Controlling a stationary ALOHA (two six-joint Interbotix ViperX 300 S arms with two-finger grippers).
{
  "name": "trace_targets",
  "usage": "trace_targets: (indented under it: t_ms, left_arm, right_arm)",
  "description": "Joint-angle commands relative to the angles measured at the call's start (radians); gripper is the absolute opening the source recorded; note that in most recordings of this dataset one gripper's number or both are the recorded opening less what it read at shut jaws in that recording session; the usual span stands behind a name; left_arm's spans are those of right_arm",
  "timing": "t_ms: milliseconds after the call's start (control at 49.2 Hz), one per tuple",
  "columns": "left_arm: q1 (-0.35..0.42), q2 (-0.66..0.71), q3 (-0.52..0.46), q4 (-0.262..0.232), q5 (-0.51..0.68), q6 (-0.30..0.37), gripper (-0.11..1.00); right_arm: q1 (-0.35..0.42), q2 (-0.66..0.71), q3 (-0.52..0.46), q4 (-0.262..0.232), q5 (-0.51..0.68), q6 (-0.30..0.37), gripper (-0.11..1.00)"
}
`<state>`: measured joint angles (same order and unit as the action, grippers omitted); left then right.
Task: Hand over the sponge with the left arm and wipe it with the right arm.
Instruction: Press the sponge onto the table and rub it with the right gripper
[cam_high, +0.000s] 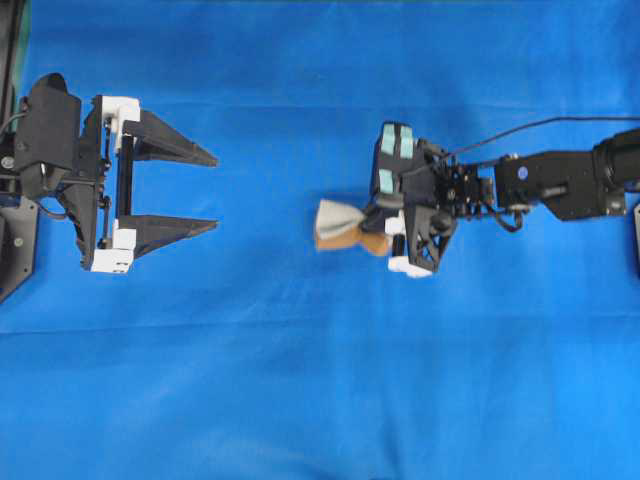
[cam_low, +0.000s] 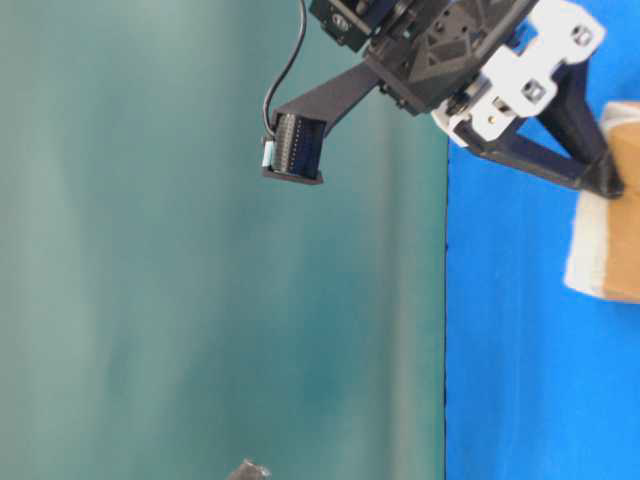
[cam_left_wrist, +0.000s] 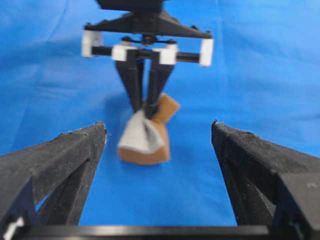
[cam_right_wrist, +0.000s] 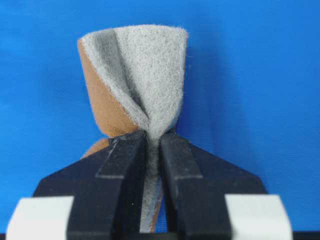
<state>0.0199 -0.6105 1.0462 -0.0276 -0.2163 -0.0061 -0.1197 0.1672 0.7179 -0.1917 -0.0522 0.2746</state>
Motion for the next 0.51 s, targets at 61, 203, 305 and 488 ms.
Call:
trace_targets:
  t_ms: [61,203,305,488]
  left_arm:
    - [0.0,-0.003,-0.009,0.0,-0.012,0.0,0.83]
    - [0.0,-0.003,-0.011,0.0,-0.012,0.0,0.83]
    - [0.002,-0.003,-0.009,0.0,-0.012,0.0,0.83]
    - [0.0,-0.003,-0.009,0.0,-0.011,0.0,0.83]
  right_arm:
    - [-0.055,-0.014,-0.005,-0.011,-0.002,-0.006,0.15]
    - [-0.055,-0.015,-0.003,-0.011,-0.009,-0.006,0.15]
    - [-0.049,-0.015,-0.005,-0.009,-0.02,-0.006,0.15]
    - [-0.034,-0.015,-0.006,-0.009,-0.037,-0.006,0.15]
